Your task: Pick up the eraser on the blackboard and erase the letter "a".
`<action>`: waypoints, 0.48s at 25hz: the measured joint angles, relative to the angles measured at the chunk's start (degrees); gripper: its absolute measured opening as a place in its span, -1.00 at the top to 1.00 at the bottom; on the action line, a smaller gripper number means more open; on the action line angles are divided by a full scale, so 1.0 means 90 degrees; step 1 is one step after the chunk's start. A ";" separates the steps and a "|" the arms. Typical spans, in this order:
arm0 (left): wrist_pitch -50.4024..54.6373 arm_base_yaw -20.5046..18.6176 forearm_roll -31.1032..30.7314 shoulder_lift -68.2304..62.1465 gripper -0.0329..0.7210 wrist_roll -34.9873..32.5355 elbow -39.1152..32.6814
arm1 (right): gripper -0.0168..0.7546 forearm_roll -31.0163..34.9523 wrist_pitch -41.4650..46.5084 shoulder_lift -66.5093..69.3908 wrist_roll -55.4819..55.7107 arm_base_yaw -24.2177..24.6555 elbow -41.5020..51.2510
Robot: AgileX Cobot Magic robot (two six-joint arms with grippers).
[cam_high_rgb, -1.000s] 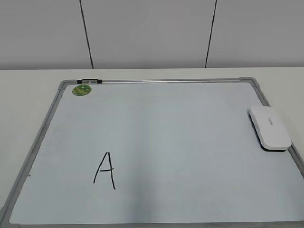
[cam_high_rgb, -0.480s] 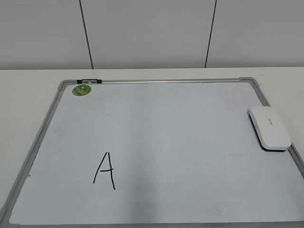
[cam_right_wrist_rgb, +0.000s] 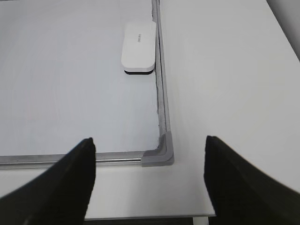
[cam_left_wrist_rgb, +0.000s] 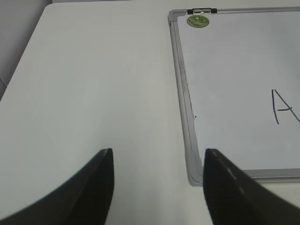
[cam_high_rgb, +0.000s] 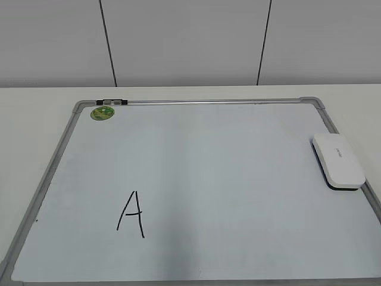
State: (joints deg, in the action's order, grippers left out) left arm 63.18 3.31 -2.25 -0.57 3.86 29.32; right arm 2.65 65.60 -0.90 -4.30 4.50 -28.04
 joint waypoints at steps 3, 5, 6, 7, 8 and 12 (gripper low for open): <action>0.0000 0.0000 0.0000 0.0000 -0.26 0.0000 0.0000 | -0.43 0.0000 0.0000 0.0000 0.0011 0.0000 0.0000; 0.0000 0.0000 0.0011 0.0000 -0.24 0.0000 0.0000 | -0.43 0.0000 0.0000 0.0000 0.0011 0.0000 0.0000; 0.0000 0.0000 0.0011 0.0000 -0.23 0.0000 0.0000 | -0.43 0.0000 0.0000 0.0000 0.0011 0.0000 0.0000; 0.0000 0.0000 0.0011 0.0000 -0.22 0.0000 0.0000 | -0.43 0.0000 0.0000 0.0000 0.0011 0.0000 0.0000; 0.0000 0.0000 0.0011 0.0000 -0.21 0.0000 0.0000 | -0.43 0.0000 0.0000 0.0000 0.0011 0.0000 0.0000; 0.0000 0.0000 0.0011 0.0000 -0.17 0.0000 0.0000 | -0.43 0.0000 0.0000 0.0000 0.0011 0.0000 0.0000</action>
State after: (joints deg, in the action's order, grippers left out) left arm 63.18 3.31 -2.14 -0.57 3.86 29.32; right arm 2.65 65.60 -0.90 -4.20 4.50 -28.04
